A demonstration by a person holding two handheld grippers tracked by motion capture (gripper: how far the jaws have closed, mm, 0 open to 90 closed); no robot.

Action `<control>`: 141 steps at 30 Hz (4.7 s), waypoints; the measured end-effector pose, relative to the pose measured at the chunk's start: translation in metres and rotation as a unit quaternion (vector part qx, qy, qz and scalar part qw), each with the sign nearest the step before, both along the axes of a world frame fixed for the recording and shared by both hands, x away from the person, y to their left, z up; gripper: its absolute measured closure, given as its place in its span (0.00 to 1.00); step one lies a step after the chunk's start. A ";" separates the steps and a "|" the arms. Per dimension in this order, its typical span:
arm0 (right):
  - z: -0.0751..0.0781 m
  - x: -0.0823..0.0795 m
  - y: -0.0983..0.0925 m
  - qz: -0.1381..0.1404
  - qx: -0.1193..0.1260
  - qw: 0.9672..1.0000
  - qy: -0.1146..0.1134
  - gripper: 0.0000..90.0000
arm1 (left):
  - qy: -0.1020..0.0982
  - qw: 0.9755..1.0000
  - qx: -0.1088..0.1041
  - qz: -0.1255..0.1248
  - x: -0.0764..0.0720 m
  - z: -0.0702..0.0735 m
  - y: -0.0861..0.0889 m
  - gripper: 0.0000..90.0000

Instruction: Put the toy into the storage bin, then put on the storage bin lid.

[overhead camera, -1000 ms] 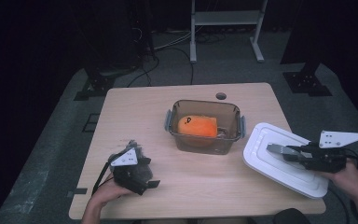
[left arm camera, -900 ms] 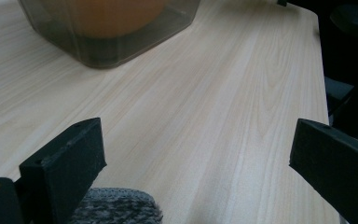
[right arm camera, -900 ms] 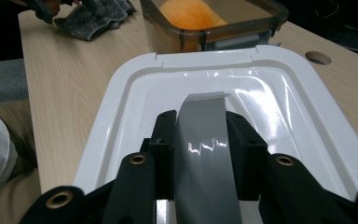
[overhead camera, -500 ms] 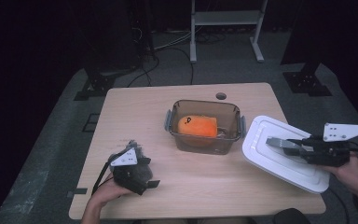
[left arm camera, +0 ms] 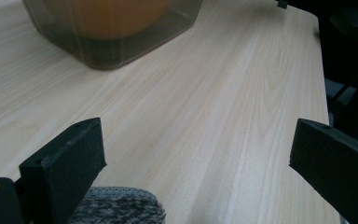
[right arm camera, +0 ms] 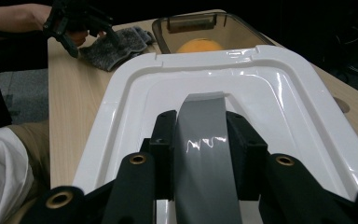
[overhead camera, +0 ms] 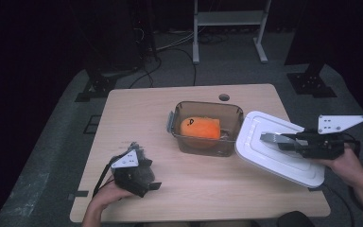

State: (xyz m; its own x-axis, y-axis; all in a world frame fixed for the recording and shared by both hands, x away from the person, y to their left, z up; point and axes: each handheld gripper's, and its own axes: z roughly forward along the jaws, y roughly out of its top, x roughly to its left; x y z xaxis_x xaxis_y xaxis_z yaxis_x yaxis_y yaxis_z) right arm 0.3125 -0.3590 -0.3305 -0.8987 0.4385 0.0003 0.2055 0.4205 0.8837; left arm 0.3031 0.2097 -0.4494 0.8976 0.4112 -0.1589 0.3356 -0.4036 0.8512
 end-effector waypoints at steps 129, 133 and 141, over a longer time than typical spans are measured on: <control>-0.010 0.167 0.191 0.158 -0.041 0.986 0.041 0.73 | 0.002 1.000 -0.008 0.004 -0.001 0.000 0.014 0.03; -0.013 0.168 0.192 0.158 -0.043 0.986 0.044 0.73 | 0.003 1.000 -0.008 0.003 -0.002 -0.001 0.013 0.03; -0.015 0.170 0.193 0.159 -0.047 0.985 0.049 0.73 | 0.002 1.000 -0.008 0.004 -0.002 0.000 0.015 0.03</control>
